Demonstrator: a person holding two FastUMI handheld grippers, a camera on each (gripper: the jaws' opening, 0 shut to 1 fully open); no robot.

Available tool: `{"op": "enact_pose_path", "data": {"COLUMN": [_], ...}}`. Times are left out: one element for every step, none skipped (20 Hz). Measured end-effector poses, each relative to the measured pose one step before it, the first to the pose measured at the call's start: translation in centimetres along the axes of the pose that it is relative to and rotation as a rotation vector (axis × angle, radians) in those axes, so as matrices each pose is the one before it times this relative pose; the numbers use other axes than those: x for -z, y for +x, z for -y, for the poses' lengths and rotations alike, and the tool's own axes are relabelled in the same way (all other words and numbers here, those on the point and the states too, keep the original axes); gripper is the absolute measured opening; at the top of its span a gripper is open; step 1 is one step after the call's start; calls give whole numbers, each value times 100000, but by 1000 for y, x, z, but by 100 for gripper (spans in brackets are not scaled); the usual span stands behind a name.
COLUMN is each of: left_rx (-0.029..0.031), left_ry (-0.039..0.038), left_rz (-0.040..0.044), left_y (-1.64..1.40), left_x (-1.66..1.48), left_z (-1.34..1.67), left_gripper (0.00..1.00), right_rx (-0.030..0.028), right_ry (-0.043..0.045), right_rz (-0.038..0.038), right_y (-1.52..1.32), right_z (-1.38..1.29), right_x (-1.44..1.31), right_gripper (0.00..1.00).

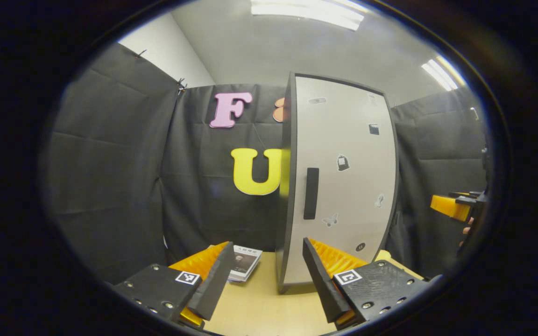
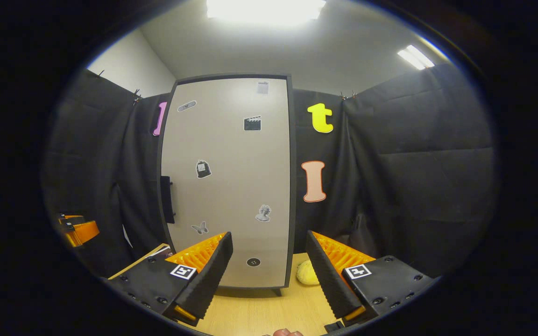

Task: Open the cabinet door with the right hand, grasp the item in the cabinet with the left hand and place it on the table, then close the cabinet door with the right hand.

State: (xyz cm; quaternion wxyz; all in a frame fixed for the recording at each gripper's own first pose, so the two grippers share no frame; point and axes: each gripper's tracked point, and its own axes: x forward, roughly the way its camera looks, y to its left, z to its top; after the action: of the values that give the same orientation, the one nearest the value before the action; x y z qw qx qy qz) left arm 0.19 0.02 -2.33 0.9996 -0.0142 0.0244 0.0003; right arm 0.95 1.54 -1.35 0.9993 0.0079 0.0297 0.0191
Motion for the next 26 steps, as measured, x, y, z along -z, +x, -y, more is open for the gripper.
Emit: {"op": "enact_pose_path", "data": {"left_rx": [-104, 8, -190, -52, -259, -366, -478, -563, -702, -588, -631, -584, -606, -661, -670, -608, -478, -418, -444, -519, -647, -739, -793, -798, -893, -945], "left_ry": [528, 226, -6, -179, -217, -144, -78, -107, -152, -269, -281, -149, 36, 229, 344, 259, 113, 56, 19, -6, -105, -197, -264, -354, -378, -408], "left_rz": [-222, -467, -659, -374, -283, -218, -215, -246, -325, -353, -339, -265, -234, -335, -433, -395, -420, -469, -563, -479, -533, -572, -658, -666, -784, -707], "left_y": [50, 121, 6, 111, 34, 50, 49, 104, 90, 133, 63, 36, -119, -148, -232, -48, -17, -9, -59, -199, -42, -201, -243, -180, -102, -269], "left_x": [245, 216, 273, 155, 135, 98, 174, 132, 238, 132, 241, 149, 164, 76, 290, 131, 286, 203, 317, 192, 338, 273, 370, 263, 395, 271], "left_z": [54, 21, -43, 53, -54, -82, -205, -201, -188, -222, -254, -250, -399, -382, -360, -282, -176, -186, -240, -349, -288, -369, -444, -374, -424, -554], "left_gripper": [86, 86, 86, 86, 86, 86, 86, 86, 86, 86, 86, 86, 86, 88, 86, 86, 88, 86, 88, 88, 86, 86, 88, 88, 88, 88], "right_rx": [-728, -619, -476, -264, -393, -350, -327, -562, -493, -473, -826, -810, -757, -1057, -1118, -1287, -1247, -1567, -1694, -1723, -1981, -2088, -1767, -1313, -895, -456], "right_ry": [-48, -42, -189, -315, -200, -59, 142, 283, 432, 607, 597, 351, 291, 152, -42, -219, -321, -285, -99, 193, 779, 1229, 1103, 835, 401, 337], "right_rz": [-165, -172, -138, -387, -338, -126, -122, 18, 215, 118, 484, 538, 672, 1147, 1145, 1308, 1176, 964, 755, 375, 374, 397, 642, 547, 441, 591], "right_y": [150, 71, 189, 259, 149, 198, 283, 295, 349, 349, 354, 483, 537, 607, 522, 509, 556, 600, 699, 650, 637, 747, 806, 797, 857, 738], "right_z": [-285, -293, -243, -253, -291, -312, -264, -344, -312, -323, -503, -509, -528, -592, -692, -720, -793, -880, -951, -1003, -1126, -1160, -1083, -914, -877, -739], "right_x": [-20, 15, -57, -15, -32, -86, -140, -129, -340, -251, -473, -407, -499, -577, -647, -573, -629, -403, -449, -270, -284, -138, -231, -183, -139, -124], "right_gripper": [100, 100, 100, 100, 100, 100, 100, 100, 100, 97, 100, 99, 99, 99, 99, 97, 97, 97, 99, 99, 99, 99, 99, 97, 99, 100]}}
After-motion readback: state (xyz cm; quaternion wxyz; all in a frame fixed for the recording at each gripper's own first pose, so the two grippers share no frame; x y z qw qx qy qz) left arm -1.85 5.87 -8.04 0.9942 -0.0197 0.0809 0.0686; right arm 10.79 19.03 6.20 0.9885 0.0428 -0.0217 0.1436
